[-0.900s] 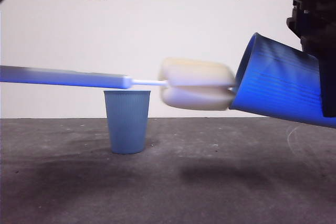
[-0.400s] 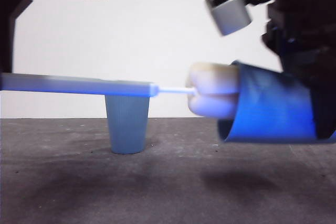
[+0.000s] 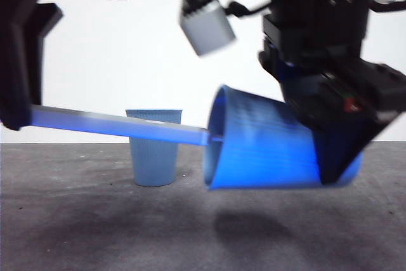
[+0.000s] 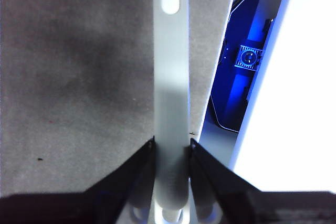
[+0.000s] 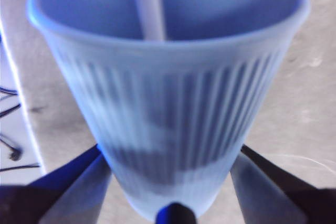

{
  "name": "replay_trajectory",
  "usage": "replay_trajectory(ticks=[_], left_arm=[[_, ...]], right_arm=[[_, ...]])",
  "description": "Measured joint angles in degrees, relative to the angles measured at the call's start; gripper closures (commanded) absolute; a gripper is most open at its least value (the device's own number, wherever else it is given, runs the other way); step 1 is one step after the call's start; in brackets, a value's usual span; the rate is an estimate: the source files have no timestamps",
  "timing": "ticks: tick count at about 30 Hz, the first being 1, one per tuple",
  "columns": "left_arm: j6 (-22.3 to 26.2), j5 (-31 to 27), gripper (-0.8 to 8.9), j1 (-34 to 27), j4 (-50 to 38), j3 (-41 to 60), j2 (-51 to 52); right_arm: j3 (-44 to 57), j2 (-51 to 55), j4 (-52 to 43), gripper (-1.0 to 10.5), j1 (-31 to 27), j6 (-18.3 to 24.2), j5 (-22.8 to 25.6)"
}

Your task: Pick up the cup brush,pick up the cup,insert the brush into the cup,clean the cup,put the cup brush back,put the cup back to the fixed position on the table

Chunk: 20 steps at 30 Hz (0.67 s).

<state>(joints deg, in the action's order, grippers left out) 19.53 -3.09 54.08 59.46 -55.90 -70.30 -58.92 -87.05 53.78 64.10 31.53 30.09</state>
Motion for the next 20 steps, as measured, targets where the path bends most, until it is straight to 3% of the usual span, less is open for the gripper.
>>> replay_trajectory(ticks=[8, 14, 20], left_arm=[[-0.5, 2.2, 8.22, 0.0, -1.6, 0.1, -0.1], [-0.5, -2.1, 8.22, -0.4, 2.5, 0.1, -0.1], [-0.5, -2.4, 8.22, -3.1, 6.1, 0.1, 0.1]], right_arm=[[-0.5, 0.0, 1.9, 9.6, -0.1, 0.0, 0.8], [-1.2, 0.0, 1.7, 9.6, 0.0, -0.4, 0.4], [-1.4, 0.0, 2.2, 9.6, -1.3, -1.1, 0.5]])
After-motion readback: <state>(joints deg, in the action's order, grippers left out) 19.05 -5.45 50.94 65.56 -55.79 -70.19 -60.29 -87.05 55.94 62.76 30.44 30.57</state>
